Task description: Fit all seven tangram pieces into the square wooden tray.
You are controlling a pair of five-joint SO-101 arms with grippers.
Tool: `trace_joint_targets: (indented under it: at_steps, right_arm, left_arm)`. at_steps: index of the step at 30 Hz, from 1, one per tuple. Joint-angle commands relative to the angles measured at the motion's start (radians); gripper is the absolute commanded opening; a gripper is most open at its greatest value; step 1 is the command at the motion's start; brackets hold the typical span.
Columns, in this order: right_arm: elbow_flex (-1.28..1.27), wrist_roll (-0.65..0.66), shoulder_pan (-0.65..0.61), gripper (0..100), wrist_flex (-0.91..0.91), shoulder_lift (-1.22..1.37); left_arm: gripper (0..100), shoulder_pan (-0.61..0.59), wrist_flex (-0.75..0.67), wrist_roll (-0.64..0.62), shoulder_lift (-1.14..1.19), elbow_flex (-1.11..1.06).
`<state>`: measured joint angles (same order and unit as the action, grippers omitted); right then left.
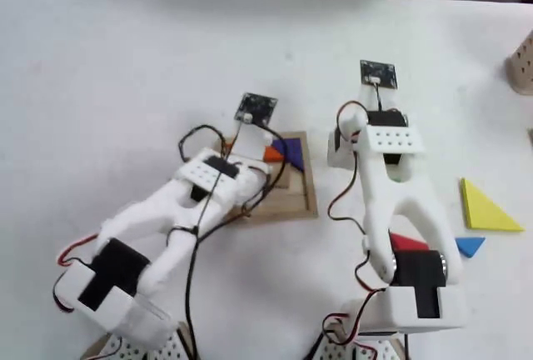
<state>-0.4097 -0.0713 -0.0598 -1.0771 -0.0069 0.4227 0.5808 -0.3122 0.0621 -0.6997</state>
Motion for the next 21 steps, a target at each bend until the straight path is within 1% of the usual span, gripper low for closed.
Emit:
trace_joint_targets:
  at_steps: [1, 4, 6, 9, 11, 13, 15, 17, 21]
  right_arm:
    - [0.009, 0.005, 0.002, 3.1, 0.015, -0.050]
    - [0.009, 0.005, 0.002, 3.1, 0.015, -0.050]
    - [0.009, 0.006, 0.002, 3.1, 0.015, -0.050]
    - [0.009, 0.006, 0.002, 3.1, 0.013, -0.050]
    - [0.009, 0.006, 0.002, 3.1, 0.013, -0.050]
    - [0.009, 0.006, 0.002, 3.1, 0.013, -0.050]
    - [0.009, 0.008, 0.002, 3.1, 0.013, -0.050]
    - [0.009, 0.009, 0.002, 3.1, 0.013, -0.050]
    - [0.009, 0.011, 0.002, 3.1, 0.013, -0.050]
  left_arm:
    - [2, -0.007, -0.029, -0.029, -0.045, 0.028]
    - [2, 0.061, -0.020, -0.026, -0.068, 0.018]
    - [2, 0.154, -0.038, -0.020, -0.105, -0.025]
    - [2, 0.282, -0.155, -0.026, -0.153, -0.097]
    - [2, 0.297, -0.259, -0.029, -0.145, -0.115]
    - [2, 0.278, -0.296, -0.029, -0.099, -0.095]
    - [2, 0.252, -0.281, -0.029, -0.021, -0.040]
    - [2, 0.231, -0.222, -0.029, 0.048, 0.021]
    - [2, 0.225, -0.087, -0.028, 0.067, 0.092]
